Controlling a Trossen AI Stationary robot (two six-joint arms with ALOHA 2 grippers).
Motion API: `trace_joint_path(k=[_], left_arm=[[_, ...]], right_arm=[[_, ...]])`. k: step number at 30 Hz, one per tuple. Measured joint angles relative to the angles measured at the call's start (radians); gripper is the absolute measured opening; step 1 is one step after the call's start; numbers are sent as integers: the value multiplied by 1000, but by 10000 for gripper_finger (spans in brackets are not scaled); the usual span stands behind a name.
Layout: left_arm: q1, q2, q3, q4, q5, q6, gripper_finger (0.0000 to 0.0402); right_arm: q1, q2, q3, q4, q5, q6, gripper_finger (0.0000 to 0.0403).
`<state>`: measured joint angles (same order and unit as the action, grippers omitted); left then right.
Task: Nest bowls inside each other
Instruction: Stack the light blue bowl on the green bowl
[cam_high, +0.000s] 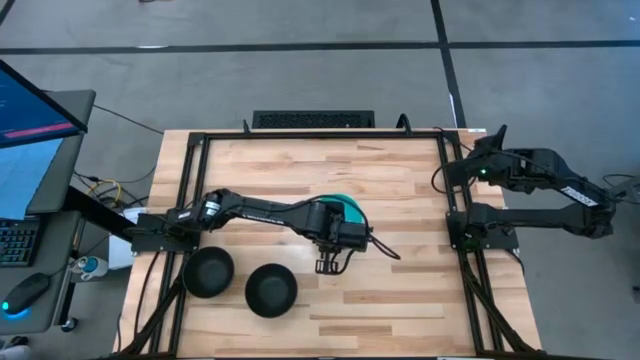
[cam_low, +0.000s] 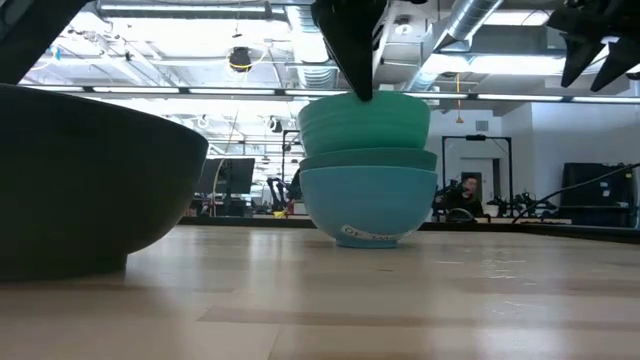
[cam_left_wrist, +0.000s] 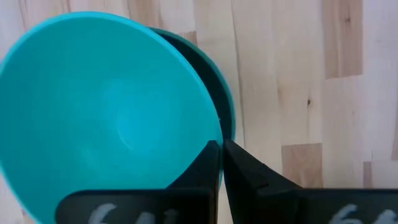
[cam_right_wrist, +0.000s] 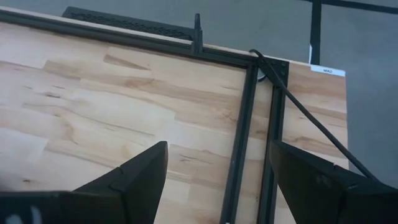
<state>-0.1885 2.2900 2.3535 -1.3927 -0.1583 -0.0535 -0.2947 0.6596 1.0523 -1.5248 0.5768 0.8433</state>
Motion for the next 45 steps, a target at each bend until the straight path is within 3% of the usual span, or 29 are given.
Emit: trace_joint_path(k=[10,17,25,37,45], left_arm=[[18,1,-18,17,61,-19,40],[14,4,-21,19,-22,-30,64],[1,4,-21,63,-108,12,7],[-10,4,-152,122,-113,-9,2],[-34,-2,-134,122,-221,-34,34]], right_arm=[[0,1,0,0,0,-5,306],[0,1,0,-4,-1,-7,306],[0,-1,0,-10,0,-14,306],[0,-1,0,-17,0,-14,306],[0,-1,0,-39,0,-12,306]])
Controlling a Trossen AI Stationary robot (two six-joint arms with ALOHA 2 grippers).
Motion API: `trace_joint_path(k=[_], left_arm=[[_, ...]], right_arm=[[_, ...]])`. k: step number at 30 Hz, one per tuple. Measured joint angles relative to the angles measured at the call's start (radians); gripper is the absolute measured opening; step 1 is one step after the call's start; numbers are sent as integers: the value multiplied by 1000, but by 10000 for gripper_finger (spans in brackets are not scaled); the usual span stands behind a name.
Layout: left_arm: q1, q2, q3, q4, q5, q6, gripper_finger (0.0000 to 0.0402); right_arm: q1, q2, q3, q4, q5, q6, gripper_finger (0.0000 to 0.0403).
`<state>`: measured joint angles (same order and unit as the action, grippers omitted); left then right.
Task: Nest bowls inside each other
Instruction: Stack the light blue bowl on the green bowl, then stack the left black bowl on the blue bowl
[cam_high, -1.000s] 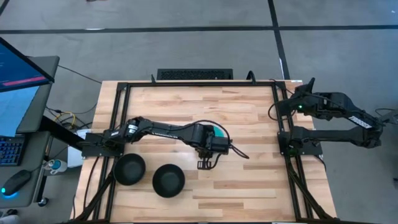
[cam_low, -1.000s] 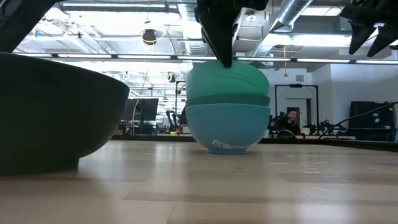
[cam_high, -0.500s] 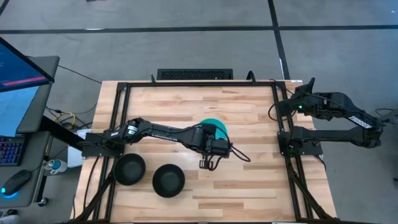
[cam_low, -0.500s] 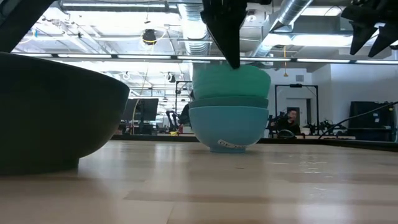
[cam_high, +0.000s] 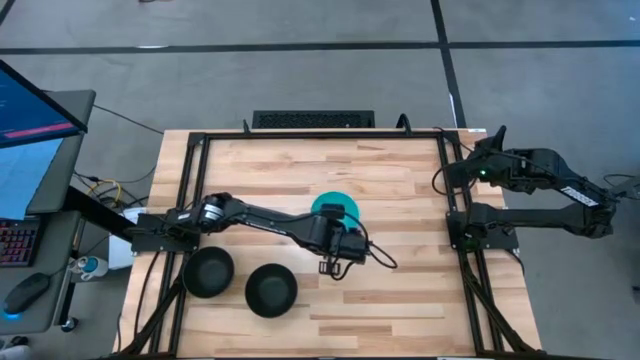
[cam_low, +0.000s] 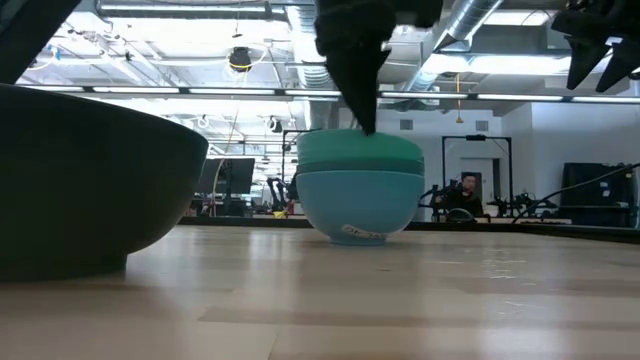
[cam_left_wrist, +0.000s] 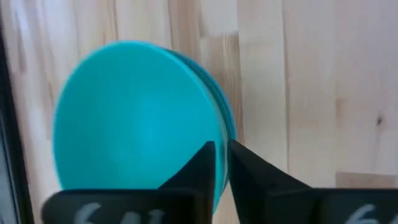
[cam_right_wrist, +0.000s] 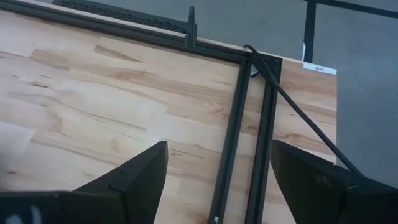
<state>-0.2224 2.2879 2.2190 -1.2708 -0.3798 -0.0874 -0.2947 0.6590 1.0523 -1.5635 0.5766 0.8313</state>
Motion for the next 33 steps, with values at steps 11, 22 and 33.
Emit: trace_joint_path(k=[11,22,33], left_arm=[[-2,-8,116,-123,42,-95,136],[-186,-143,101,-54,-196,-224,138],[-82,-246,63,467,-69,-1,95]], right_arm=[[0,0,0,-4,-3,6,306],[0,0,0,-7,-3,-2,306],[0,0,0,-7,-33,-12,306]])
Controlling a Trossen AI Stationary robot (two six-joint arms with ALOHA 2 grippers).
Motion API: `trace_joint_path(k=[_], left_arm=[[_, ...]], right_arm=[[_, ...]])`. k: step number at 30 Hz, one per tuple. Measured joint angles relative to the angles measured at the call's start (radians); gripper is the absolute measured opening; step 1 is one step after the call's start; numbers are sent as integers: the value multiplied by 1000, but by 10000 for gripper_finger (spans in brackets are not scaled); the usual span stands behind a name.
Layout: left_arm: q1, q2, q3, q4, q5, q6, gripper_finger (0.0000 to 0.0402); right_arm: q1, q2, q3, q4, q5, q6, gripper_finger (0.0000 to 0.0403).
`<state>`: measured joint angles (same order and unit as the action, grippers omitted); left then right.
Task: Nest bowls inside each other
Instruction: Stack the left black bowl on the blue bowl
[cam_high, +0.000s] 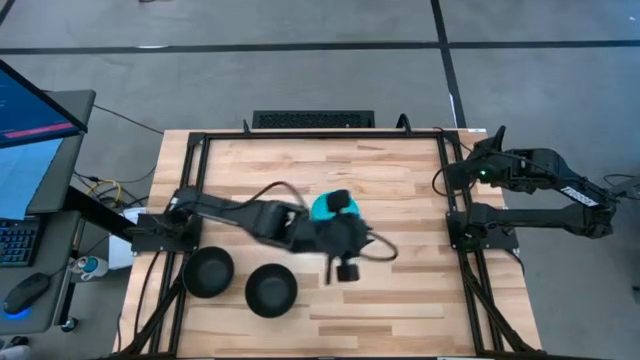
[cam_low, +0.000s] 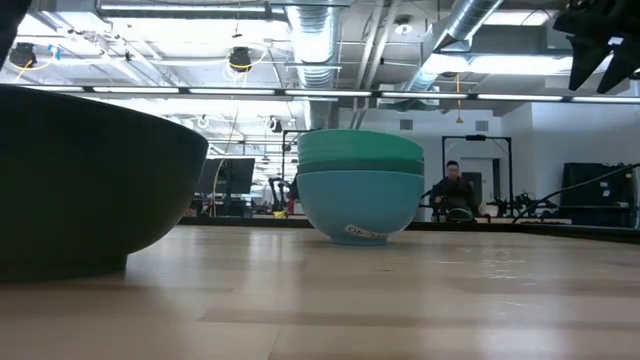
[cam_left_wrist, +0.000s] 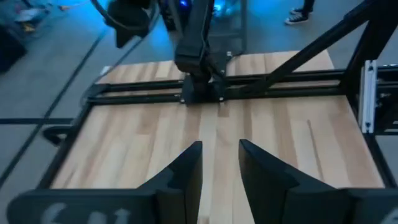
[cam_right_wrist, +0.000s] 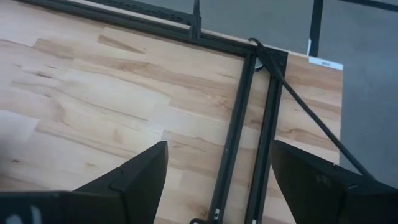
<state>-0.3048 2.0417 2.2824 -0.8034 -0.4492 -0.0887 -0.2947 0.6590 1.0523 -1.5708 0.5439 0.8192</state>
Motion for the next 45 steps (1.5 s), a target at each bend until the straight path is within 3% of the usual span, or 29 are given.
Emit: trace_joint_path(k=[7,10,16,21,25,28,32,39,45], left_arm=[[93,-83,-351,439,212,-31,82],[115,-216,-517,552,209,-39,77],[121,-593,-752,324,49,-102,61],[33,-785,-916,-149,43,-422,60],[-103,-853,-881,-542,54,-692,61],[-175,-864,-799,-764,89,-781,61],[-184,-881,-889,-765,193,-729,62],[-191,-979,-1279,-766,302,-751,80],[-239,-1094,-1381,-658,257,-770,93]], right_arm=[[0,-34,0,0,-27,18,306],[0,-69,0,-1,-35,23,306],[-1,-134,0,-1,-34,29,306],[-1,-138,0,-1,-56,21,306],[-1,-90,0,6,-50,26,306],[-1,-47,0,28,-41,26,306],[-1,24,0,78,-41,27,306],[-1,130,0,146,-22,29,306],[-1,160,0,140,-23,56,306]])
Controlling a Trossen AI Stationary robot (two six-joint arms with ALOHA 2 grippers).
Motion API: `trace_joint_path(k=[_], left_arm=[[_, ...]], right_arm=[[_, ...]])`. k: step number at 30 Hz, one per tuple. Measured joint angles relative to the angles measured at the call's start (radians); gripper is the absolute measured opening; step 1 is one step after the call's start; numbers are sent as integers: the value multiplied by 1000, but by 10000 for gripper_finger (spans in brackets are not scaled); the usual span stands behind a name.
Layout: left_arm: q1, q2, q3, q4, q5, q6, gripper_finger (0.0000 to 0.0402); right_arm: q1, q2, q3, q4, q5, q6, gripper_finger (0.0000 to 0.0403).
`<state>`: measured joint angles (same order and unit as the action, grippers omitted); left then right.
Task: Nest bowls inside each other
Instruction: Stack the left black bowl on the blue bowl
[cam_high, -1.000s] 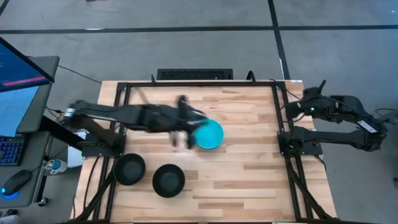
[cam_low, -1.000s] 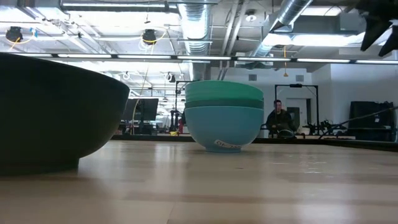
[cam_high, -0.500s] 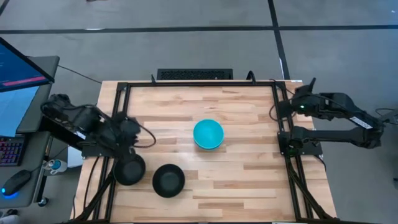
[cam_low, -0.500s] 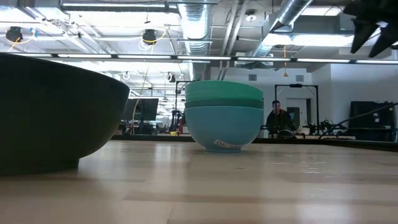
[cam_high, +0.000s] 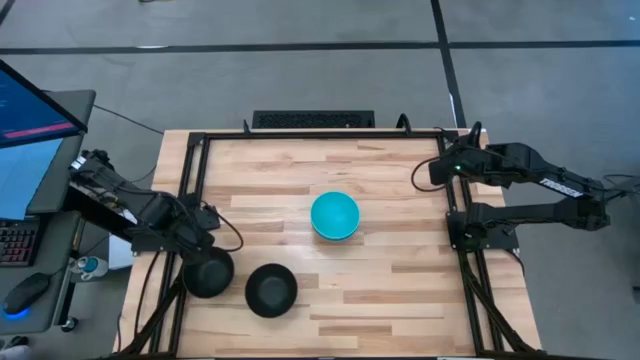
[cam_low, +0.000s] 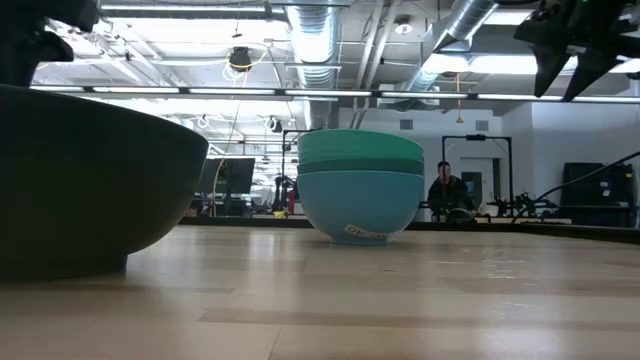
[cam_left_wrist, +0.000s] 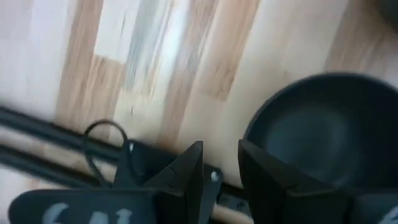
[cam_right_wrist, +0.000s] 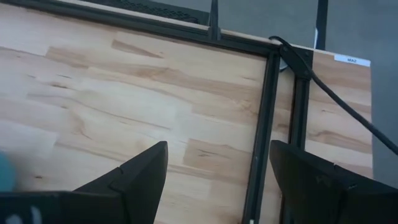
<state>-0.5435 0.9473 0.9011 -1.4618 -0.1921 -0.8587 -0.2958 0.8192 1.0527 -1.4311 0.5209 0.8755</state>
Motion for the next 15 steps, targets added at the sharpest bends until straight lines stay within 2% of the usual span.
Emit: trace_joint_path(k=[4,9,15], left_arm=[[-25,-56,-59,81,-14,-1,101],[-46,-62,-147,132,14,-15,123],[-52,-51,-137,151,32,-38,162]], right_arm=[[0,0,0,3,0,33,306],[0,1,0,3,0,43,306],[0,28,0,5,4,60,306]])
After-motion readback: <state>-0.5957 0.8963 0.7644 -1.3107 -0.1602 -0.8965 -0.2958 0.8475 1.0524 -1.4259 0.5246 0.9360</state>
